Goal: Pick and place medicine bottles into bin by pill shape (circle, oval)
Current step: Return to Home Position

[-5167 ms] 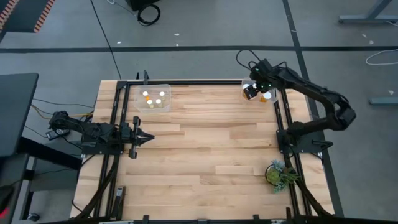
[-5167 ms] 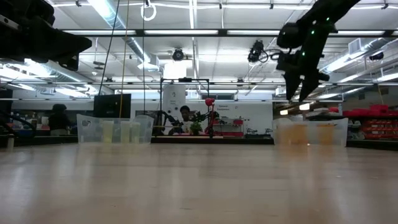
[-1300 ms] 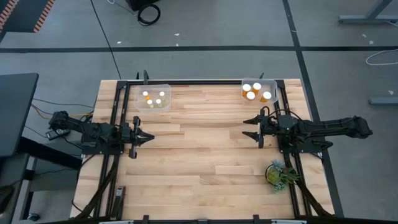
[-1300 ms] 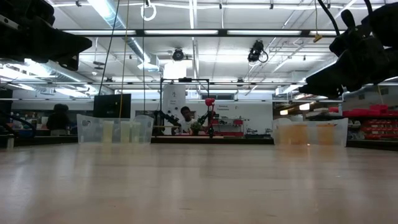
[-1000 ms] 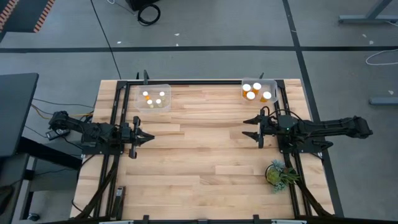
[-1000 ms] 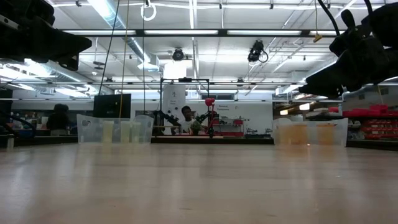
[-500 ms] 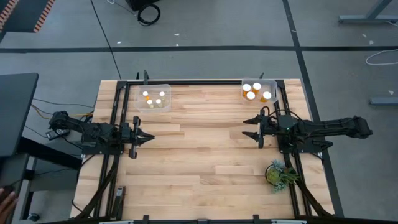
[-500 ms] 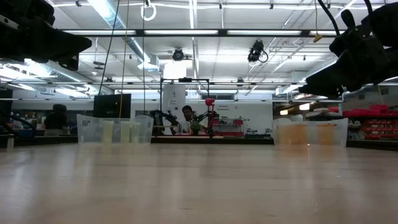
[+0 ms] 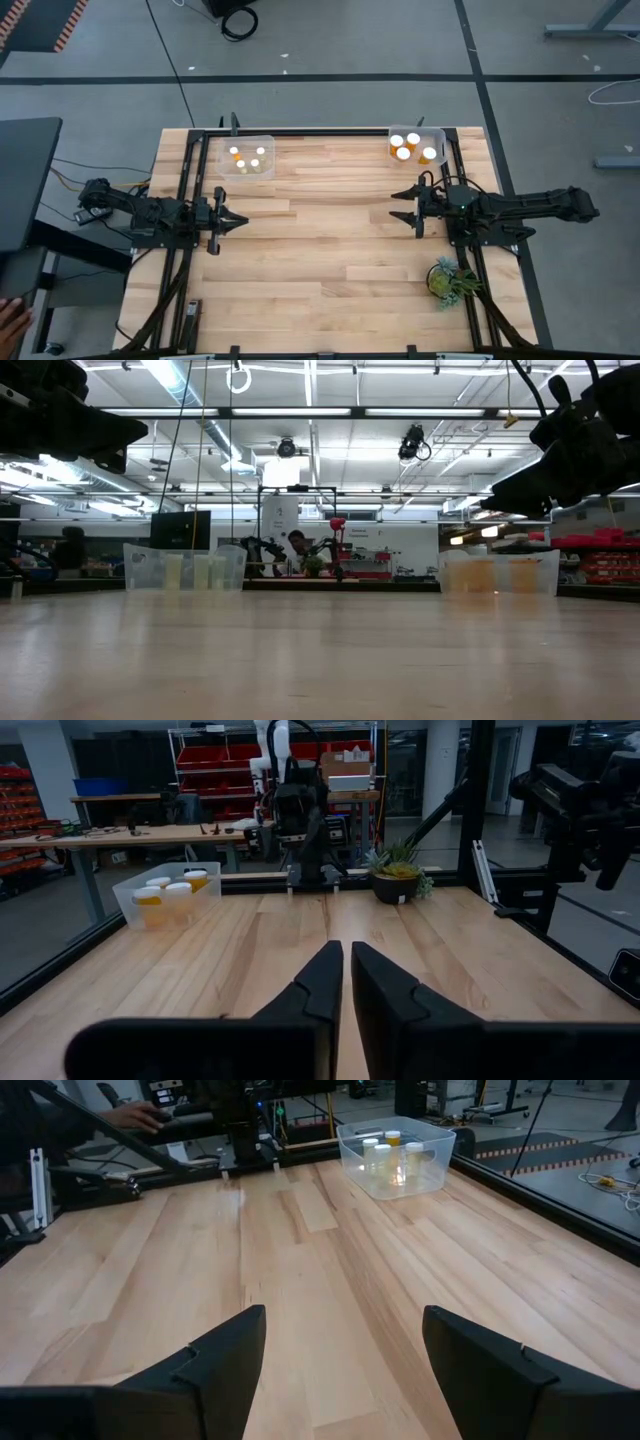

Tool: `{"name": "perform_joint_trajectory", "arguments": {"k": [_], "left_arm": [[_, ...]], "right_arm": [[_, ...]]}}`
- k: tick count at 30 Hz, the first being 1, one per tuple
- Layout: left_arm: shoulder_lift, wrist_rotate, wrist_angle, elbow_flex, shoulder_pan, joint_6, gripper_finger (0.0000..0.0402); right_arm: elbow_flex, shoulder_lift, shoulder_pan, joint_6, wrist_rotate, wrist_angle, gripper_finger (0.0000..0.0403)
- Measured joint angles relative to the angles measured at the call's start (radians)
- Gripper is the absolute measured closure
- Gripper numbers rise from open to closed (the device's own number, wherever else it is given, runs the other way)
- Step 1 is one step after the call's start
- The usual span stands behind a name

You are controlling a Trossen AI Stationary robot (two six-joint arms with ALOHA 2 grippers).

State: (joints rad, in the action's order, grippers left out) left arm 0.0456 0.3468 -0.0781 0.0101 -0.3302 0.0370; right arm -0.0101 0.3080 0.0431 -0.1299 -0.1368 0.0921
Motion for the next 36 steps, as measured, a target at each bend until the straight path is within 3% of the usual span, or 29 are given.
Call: {"name": "perform_joint_trajectory", "arguments": {"k": [36], "left_arm": [[0.000, 0.000, 0.000, 0.000, 0.000, 0.000, 0.0370]], "right_arm": [[0.000, 0.000, 0.000, 0.000, 0.000, 0.000, 0.0127]]}}
